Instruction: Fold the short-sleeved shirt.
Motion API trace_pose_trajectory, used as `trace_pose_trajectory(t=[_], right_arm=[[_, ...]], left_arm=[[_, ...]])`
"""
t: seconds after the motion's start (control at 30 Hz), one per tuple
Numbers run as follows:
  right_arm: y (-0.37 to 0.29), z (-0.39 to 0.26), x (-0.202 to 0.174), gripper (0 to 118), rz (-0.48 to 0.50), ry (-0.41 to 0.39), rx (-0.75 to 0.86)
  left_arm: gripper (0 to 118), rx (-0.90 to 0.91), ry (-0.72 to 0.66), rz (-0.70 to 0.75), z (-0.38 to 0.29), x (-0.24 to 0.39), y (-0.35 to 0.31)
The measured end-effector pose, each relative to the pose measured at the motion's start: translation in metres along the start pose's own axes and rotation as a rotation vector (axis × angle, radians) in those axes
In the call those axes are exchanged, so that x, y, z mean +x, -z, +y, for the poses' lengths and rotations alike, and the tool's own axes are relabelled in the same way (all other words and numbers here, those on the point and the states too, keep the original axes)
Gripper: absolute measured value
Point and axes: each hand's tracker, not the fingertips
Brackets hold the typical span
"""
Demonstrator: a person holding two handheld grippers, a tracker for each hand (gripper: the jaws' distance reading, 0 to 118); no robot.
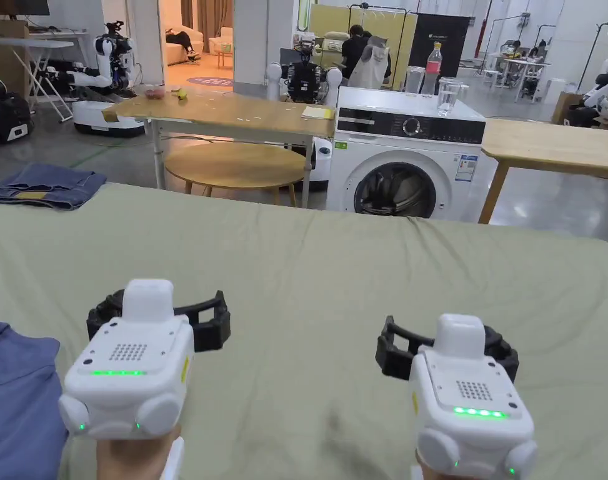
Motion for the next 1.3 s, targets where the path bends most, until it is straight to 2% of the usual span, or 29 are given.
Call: trace_pose_trajectory(t=[0.33, 0.6, 0.93, 1.3], right_arm=[[-0.011, 0.036, 0.004, 118, -0.021, 0.037, 0.054], [-0.021, 0.038, 0.002, 118, -0.028, -0.009, 0.063], [-0.022, 0.039, 0.001, 118, -0.031, -0.014, 0.063], [-0.022, 0.038, 0.0, 118, -0.026, -0.021, 0.062]], left_arm=[[118, -0.006, 0.041, -0.023, 0.023, 0.0, -0.009], [118, 0.011, 0.074, -0.022, 0.032, 0.003, -0.019], [118, -0.007, 0.026, -0.036, 0.027, -0.002, -0.016], [118, 0.0, 0.073, -0.052, 0.028, 0.002, -0.018]])
